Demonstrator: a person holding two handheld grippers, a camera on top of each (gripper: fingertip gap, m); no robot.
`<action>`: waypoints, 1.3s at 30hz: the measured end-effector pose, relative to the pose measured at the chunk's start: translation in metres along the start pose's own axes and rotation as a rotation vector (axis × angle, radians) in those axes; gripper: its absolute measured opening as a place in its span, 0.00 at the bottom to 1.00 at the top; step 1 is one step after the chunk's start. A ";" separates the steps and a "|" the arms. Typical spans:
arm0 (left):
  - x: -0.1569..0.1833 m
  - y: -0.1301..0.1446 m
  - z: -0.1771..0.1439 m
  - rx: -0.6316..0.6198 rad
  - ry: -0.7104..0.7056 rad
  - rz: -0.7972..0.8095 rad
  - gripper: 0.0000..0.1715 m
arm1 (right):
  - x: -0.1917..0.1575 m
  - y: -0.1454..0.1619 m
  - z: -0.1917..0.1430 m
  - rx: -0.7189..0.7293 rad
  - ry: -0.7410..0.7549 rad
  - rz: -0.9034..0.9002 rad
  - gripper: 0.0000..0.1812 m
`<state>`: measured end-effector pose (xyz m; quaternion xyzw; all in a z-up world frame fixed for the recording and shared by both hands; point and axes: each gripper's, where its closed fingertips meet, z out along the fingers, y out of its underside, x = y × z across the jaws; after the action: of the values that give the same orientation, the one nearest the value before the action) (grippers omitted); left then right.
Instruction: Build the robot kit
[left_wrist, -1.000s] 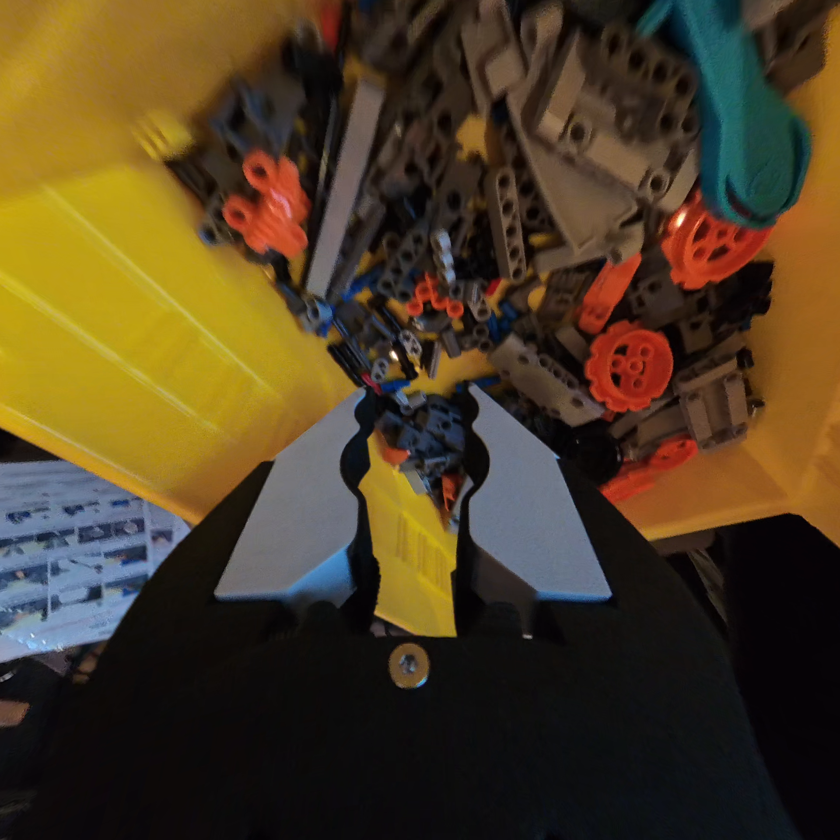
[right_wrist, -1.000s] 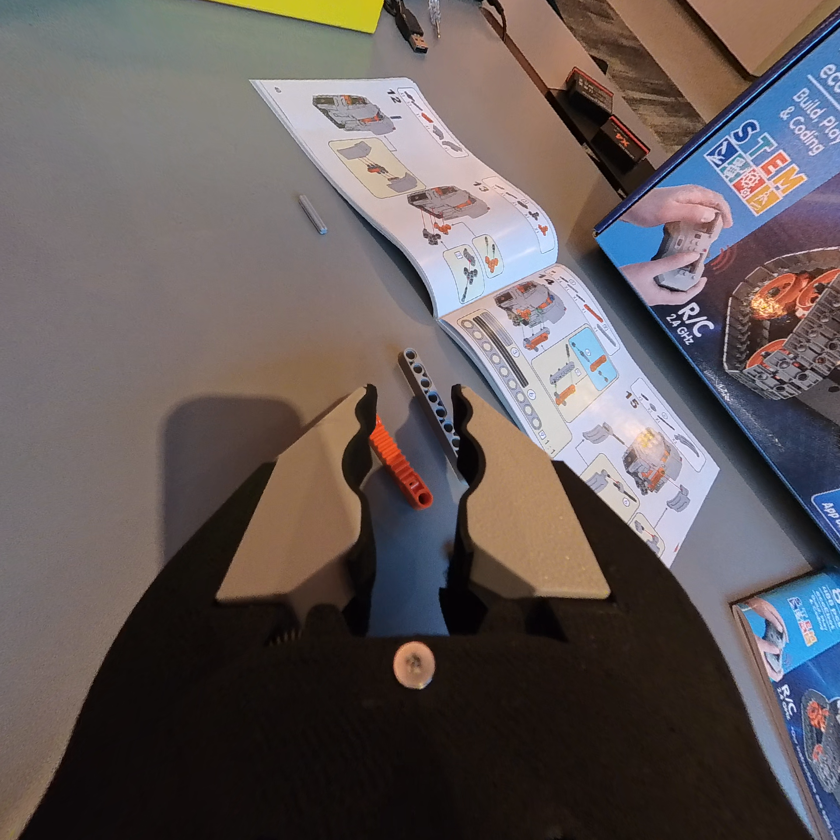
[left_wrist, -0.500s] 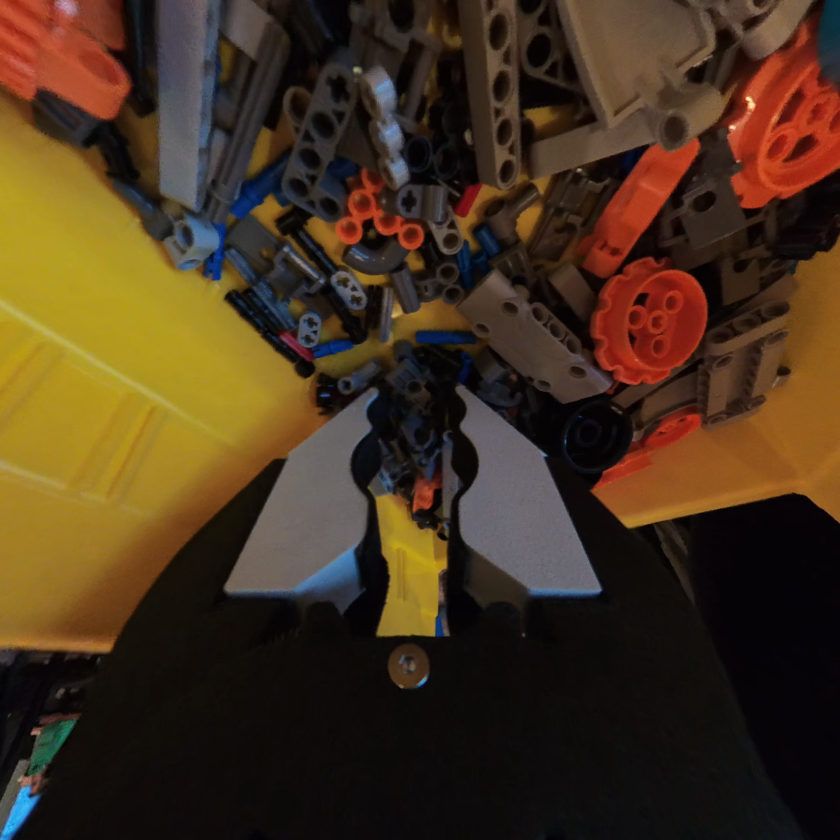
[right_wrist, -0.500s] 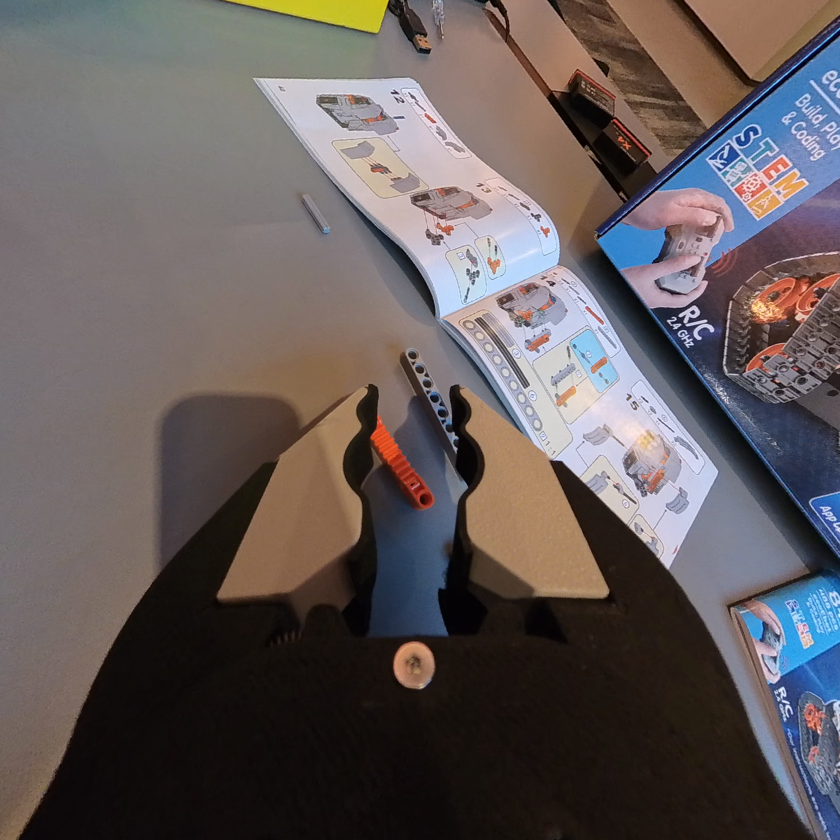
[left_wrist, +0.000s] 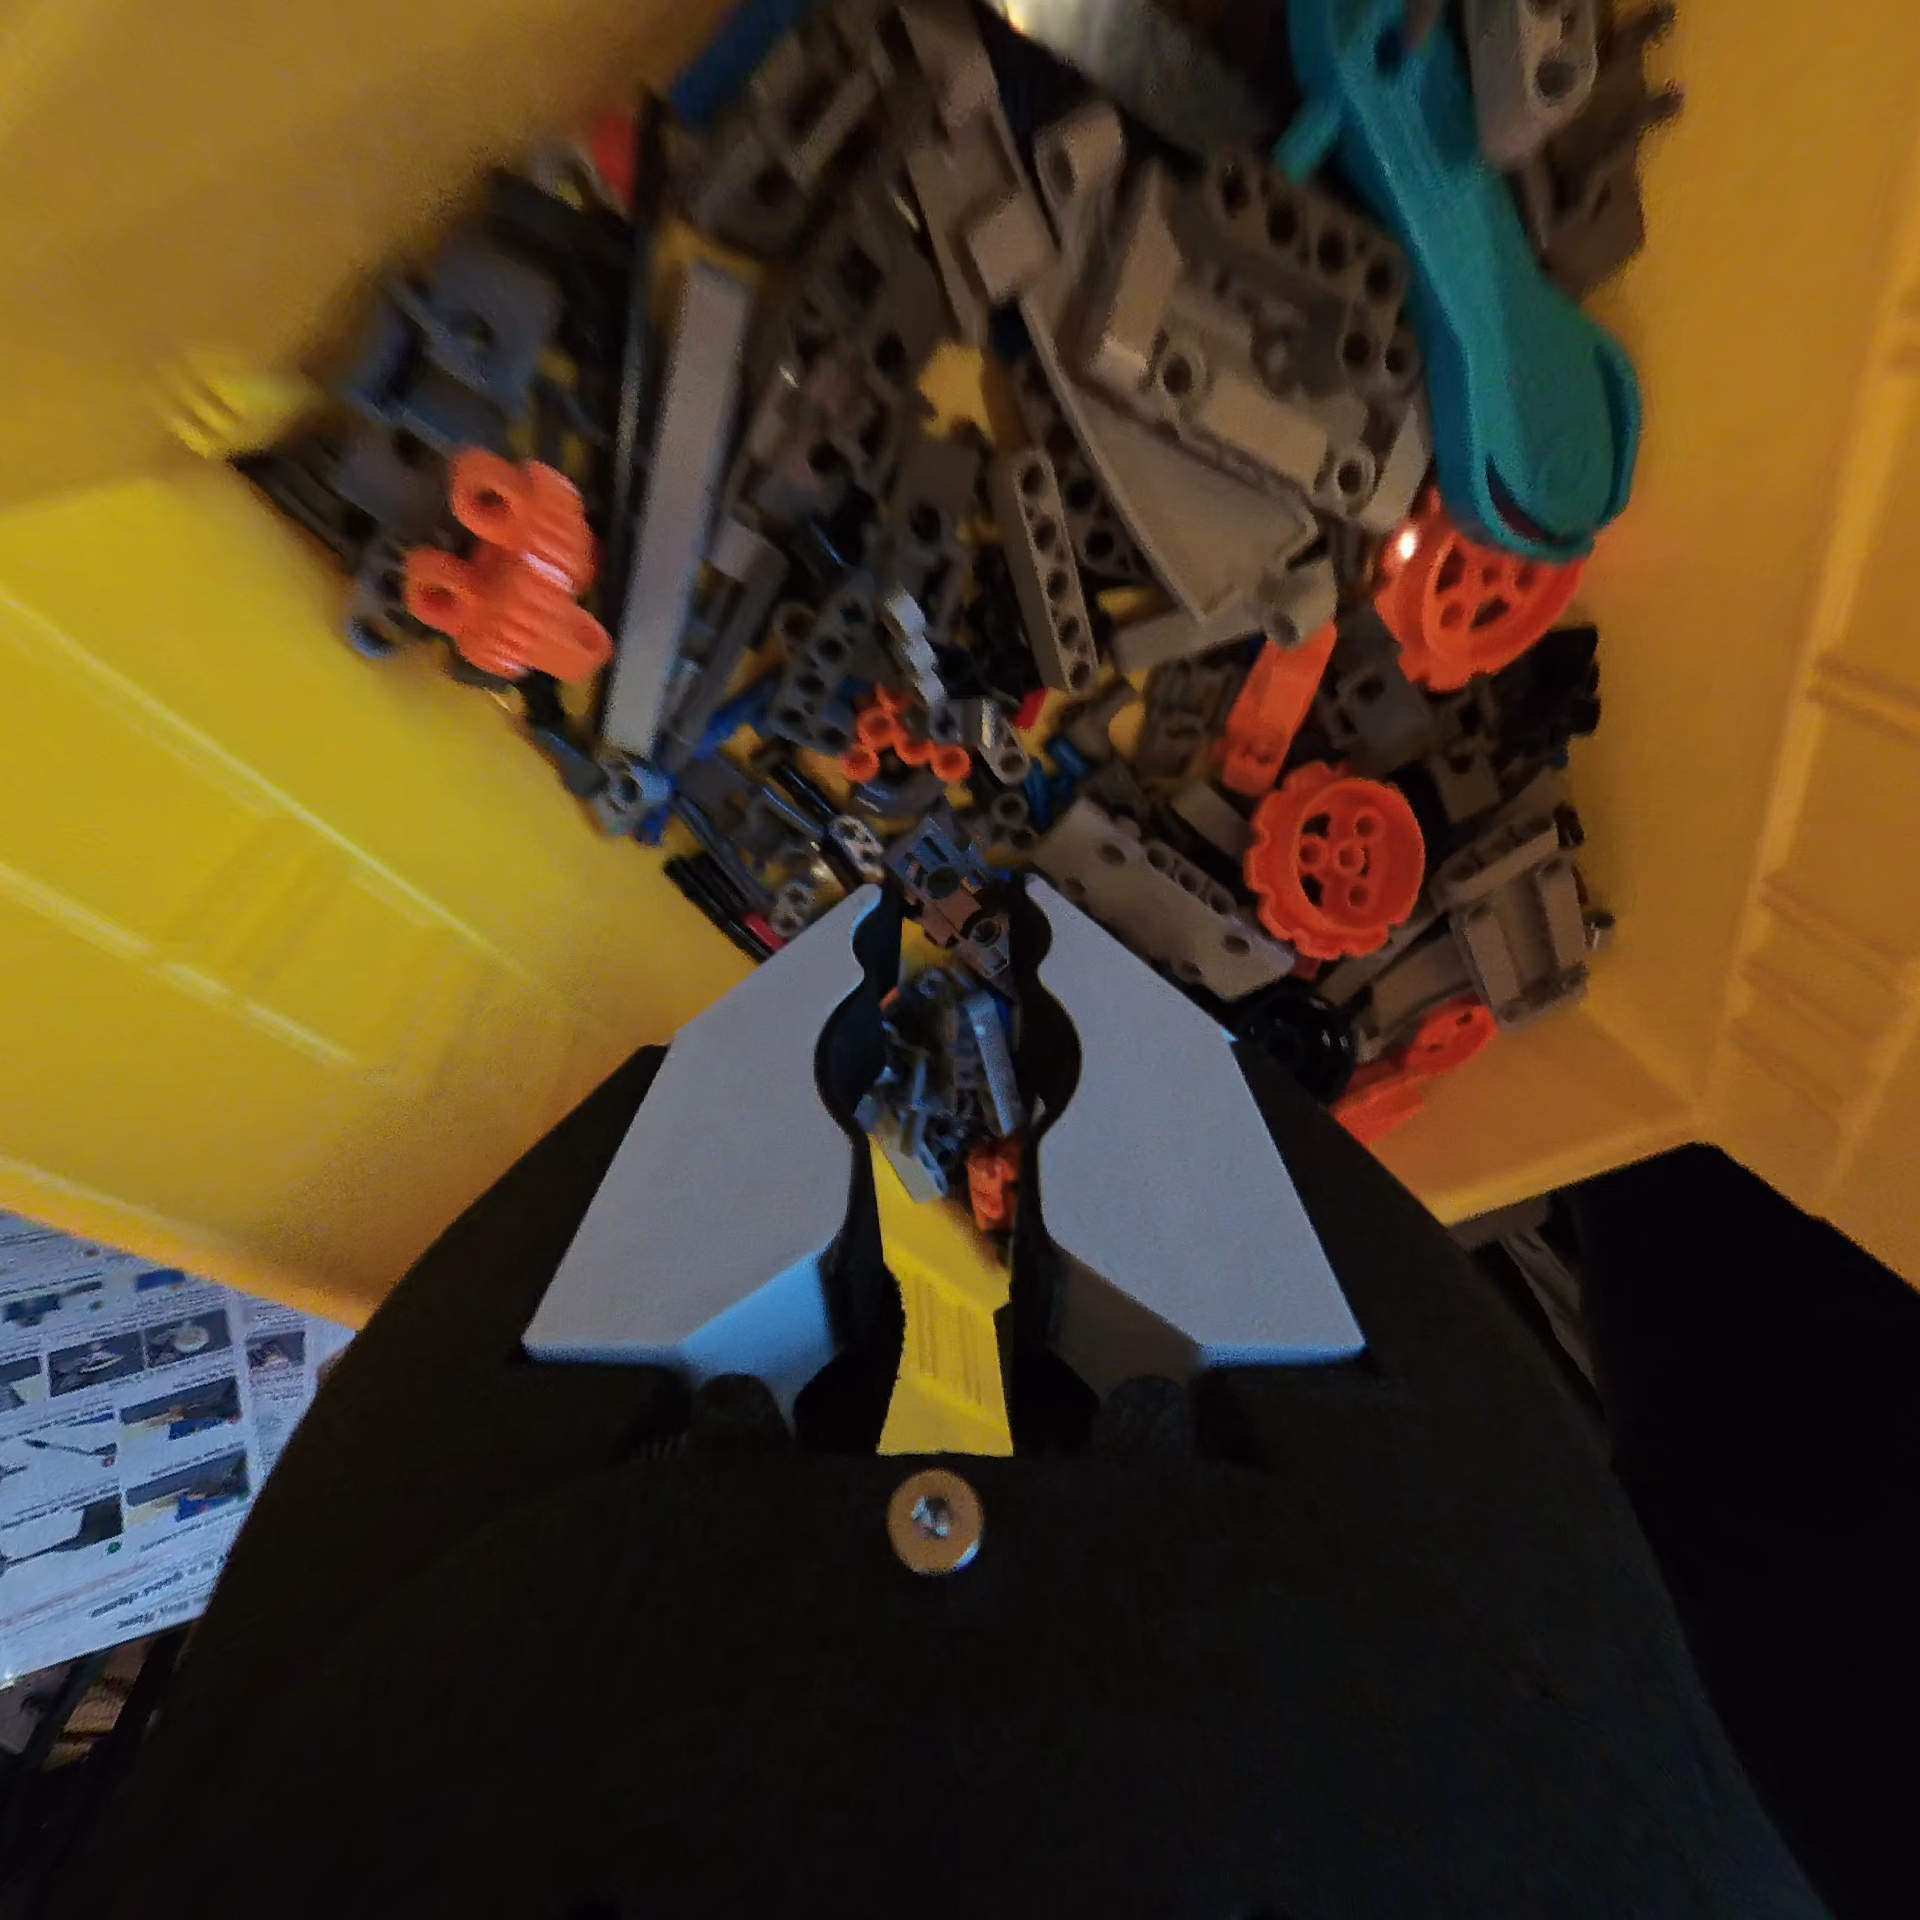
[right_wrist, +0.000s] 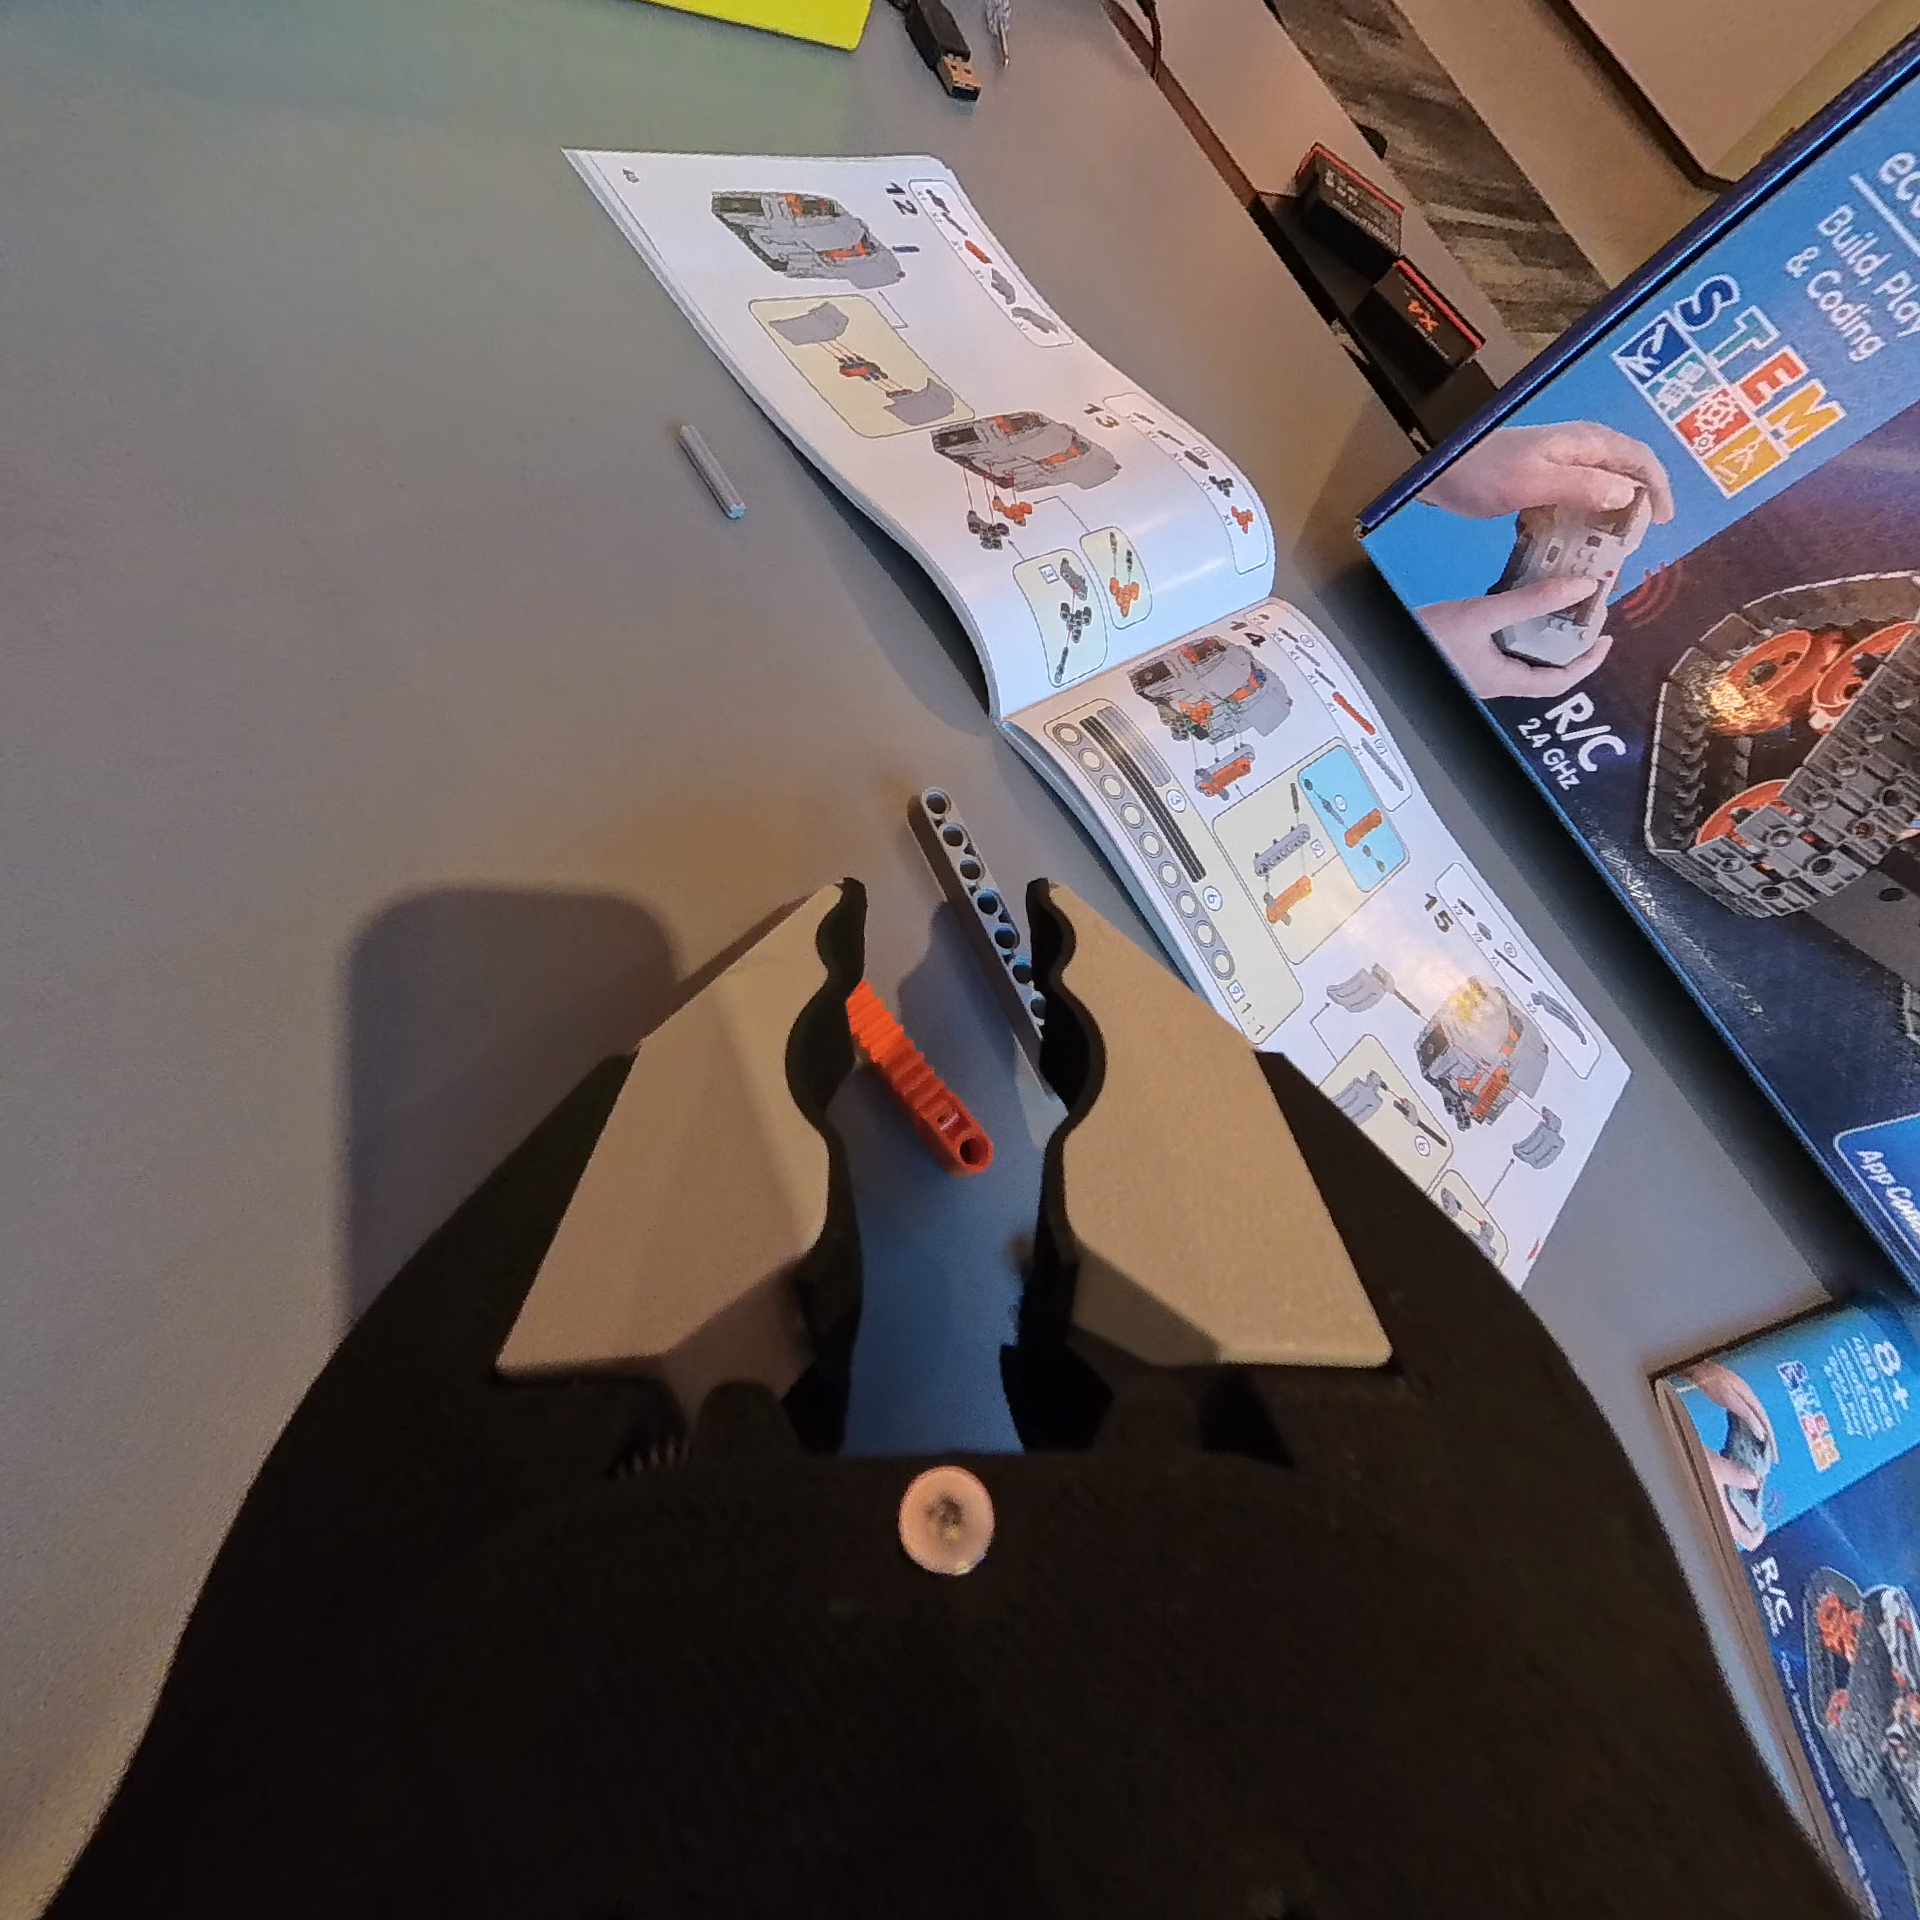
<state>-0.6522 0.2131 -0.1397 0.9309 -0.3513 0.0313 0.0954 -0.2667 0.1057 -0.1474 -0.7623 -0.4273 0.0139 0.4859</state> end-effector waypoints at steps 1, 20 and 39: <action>-0.005 -0.007 -0.002 0.022 -0.018 -0.003 0.10 | 0.000 0.000 0.000 -0.001 0.000 0.000 0.16; -0.009 0.049 0.023 -0.216 -0.146 0.106 0.04 | -0.003 0.000 0.000 -0.003 -0.008 -0.012 0.16; -0.009 -0.003 -0.021 0.181 -0.204 0.139 0.00 | -0.002 0.002 0.001 -0.015 -0.005 -0.011 0.16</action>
<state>-0.6570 0.2249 -0.1201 0.9075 -0.4185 -0.0255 -0.0274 -0.2669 0.1053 -0.1502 -0.7636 -0.4326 0.0099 0.4793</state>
